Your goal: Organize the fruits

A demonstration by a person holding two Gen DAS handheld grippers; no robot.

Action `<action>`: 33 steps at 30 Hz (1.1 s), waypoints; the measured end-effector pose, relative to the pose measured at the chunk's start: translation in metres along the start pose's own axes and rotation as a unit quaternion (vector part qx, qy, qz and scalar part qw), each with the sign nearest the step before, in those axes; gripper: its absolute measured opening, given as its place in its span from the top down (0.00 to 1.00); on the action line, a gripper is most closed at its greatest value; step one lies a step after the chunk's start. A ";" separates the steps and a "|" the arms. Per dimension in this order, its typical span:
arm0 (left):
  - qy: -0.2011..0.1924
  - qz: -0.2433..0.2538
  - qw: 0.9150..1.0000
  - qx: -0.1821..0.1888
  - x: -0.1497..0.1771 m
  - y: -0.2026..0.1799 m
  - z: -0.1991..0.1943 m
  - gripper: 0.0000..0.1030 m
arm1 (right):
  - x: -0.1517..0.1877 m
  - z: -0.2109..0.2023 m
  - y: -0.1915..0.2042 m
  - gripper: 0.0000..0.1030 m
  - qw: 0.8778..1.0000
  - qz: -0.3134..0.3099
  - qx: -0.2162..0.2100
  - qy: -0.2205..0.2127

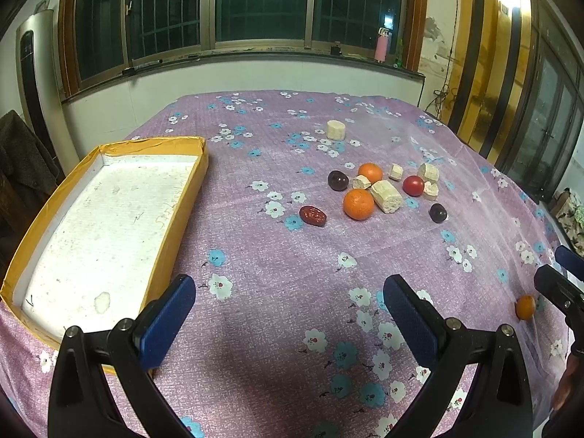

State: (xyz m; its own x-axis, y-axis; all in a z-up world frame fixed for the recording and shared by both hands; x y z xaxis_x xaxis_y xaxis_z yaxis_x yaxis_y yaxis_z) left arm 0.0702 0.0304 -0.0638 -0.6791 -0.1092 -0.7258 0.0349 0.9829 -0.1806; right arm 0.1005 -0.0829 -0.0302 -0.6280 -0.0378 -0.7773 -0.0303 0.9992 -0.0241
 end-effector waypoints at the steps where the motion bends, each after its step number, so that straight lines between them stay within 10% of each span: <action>1: 0.000 0.000 1.000 0.000 0.000 0.000 0.000 0.00 | 0.000 0.000 0.000 0.00 1.000 0.000 0.000 0.000; 33: 0.017 -0.004 1.000 0.006 -0.001 0.009 0.014 0.06 | -0.014 0.028 0.009 0.03 1.000 -0.007 -0.008 0.013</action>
State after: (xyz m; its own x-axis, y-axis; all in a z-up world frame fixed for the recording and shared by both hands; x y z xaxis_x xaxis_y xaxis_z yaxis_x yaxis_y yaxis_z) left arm 0.0817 0.0377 -0.0738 -0.7036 -0.1128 -0.7016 0.0377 0.9800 -0.1954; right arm 0.1312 -0.0732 -0.0370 -0.6475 -0.0518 -0.7603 -0.0510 0.9984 -0.0246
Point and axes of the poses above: each gripper's, at about its wrist camera, not at the fingertips, and z roughly the way its jaws point, y to its left, x to its underside, the point moved 10 cm from there along z, roughly the way its jaws point, and after that the axes turned 11 degrees about x, right-handed, at the moved point
